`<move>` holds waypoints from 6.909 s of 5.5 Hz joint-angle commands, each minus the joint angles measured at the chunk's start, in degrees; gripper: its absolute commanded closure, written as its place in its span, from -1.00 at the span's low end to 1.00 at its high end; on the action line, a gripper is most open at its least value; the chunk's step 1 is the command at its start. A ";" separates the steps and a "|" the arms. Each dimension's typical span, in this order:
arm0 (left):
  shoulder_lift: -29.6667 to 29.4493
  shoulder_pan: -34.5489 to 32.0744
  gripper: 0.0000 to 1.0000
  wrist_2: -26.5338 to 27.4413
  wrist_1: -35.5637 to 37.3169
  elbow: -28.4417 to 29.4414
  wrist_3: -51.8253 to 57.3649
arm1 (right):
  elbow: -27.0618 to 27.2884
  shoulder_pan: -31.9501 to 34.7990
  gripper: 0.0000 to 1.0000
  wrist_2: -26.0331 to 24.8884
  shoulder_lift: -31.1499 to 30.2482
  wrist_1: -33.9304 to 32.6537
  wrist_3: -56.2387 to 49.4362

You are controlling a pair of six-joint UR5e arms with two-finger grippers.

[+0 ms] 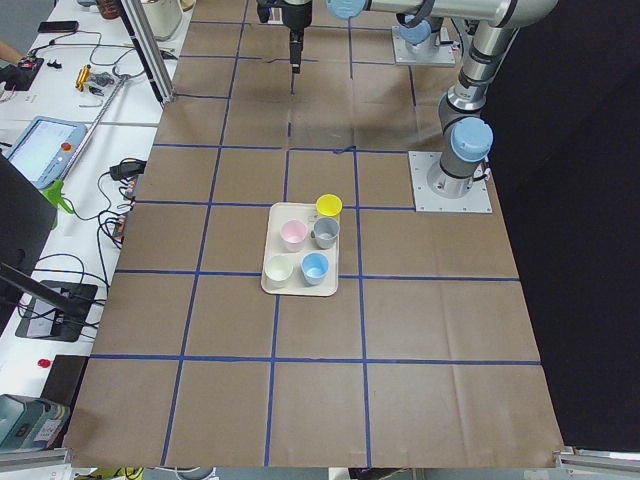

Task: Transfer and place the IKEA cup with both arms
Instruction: 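Lower the right gripper onto the light blue cup and close on it, then lift the light blue cup off the rack with the right gripper, then carry the cup toward the left gripper while the left arm reaches to meet it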

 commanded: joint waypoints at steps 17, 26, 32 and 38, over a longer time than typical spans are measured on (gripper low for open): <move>0.05 0.00 -0.98 0.00 0.00 0.08 0.00 | 3.09 0.14 0.38 -0.90 -4.34 -2.21 -0.12; 1.11 21.33 -0.98 -36.20 -27.12 -1.49 27.63 | -8.45 4.85 0.36 38.93 -8.24 52.62 -9.97; 1.11 11.97 -0.98 -76.70 -29.11 -9.23 32.96 | 8.81 32.01 0.35 88.36 -9.01 52.74 -13.05; 0.84 12.74 -0.62 -67.94 -28.83 -9.23 32.34 | 8.54 31.95 0.35 88.40 -9.01 52.65 -12.78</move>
